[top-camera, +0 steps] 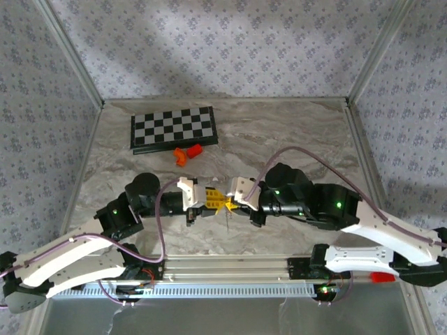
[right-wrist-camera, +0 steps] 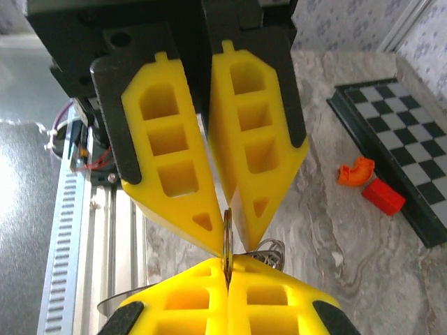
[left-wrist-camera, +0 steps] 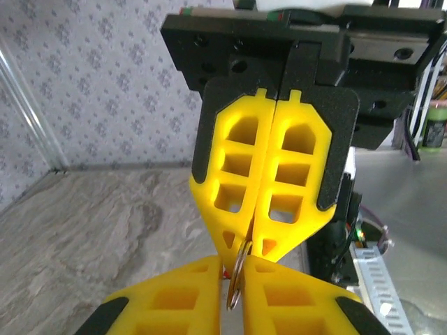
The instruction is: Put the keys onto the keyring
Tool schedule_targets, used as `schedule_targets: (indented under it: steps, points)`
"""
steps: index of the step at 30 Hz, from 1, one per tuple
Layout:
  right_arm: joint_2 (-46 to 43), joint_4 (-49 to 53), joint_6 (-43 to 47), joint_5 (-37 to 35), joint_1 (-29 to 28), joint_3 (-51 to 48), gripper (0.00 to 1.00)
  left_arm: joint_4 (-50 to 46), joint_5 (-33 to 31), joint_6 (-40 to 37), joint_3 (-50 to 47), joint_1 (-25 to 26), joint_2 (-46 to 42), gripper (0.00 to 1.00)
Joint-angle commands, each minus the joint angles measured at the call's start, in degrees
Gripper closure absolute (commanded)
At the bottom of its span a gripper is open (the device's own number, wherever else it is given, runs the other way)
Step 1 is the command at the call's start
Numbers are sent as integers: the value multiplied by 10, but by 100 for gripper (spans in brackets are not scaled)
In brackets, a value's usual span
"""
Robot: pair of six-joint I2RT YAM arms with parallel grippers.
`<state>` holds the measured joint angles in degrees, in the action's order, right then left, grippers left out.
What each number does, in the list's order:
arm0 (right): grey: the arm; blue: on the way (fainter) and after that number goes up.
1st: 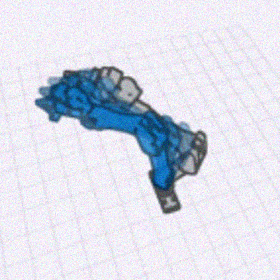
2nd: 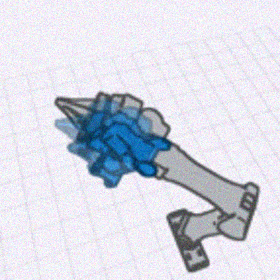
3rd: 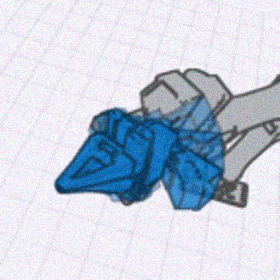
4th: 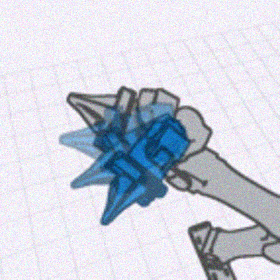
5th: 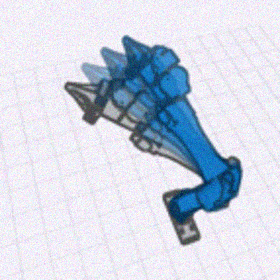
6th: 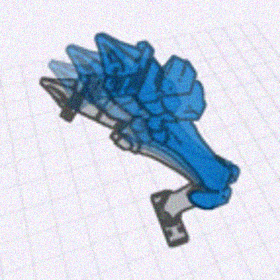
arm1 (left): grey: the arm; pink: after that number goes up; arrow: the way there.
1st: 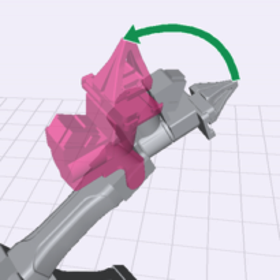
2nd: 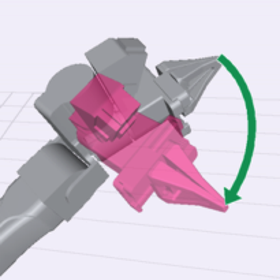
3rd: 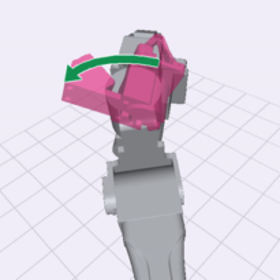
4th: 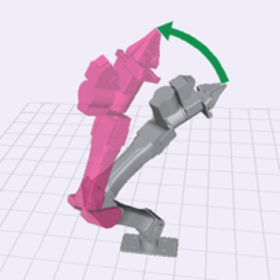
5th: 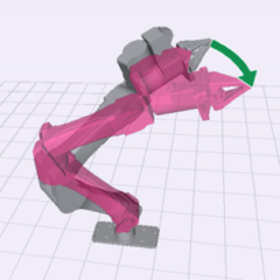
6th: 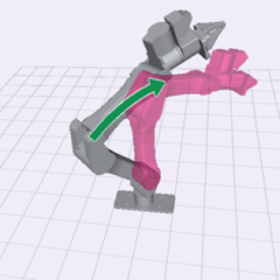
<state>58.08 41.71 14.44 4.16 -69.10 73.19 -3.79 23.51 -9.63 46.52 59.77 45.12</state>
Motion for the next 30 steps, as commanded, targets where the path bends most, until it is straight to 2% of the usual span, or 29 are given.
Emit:
schedule_targets:
  steps: [1, 3, 5, 12, 17, 19, 24, 26, 30]
  points:
    - [24, 58, 22, 1, -9, 36, 100, -57, -16, -39, 30, 3, 7, 89]
    - [37, 71, 27, 1, -10, 44, 100, -50, -14, -37, 29, 3, 10, 91]
    - [47, 82, 30, -3, -12, 53, 100, -44, -12, -33, 26, 3, 12, 100]
    - [15, 36, 1, -13, -11, 20, 100, 62, 16, 13, -12, 3, -13, 100]
    - [-46, -69, -27, 1, -10, -44, 86, 178, 55, 61, -44, 2, -18, 100]
    - [-60, -103, -34, 12, -9, -71, 84, 211, 67, 73, -51, 3, -18, 100]
    - [-77, -126, -36, 15, -8, -85, 86, 287, 95, 112, -67, 3, -5, 100]
    - [-80, -128, -35, 15, -8, -88, 93, 310, 100, 128, -74, 3, 1, 100]
    - [-94, -146, -34, 12, -6, -100, 95, 295, 93, 126, -77, 3, 2, 100]
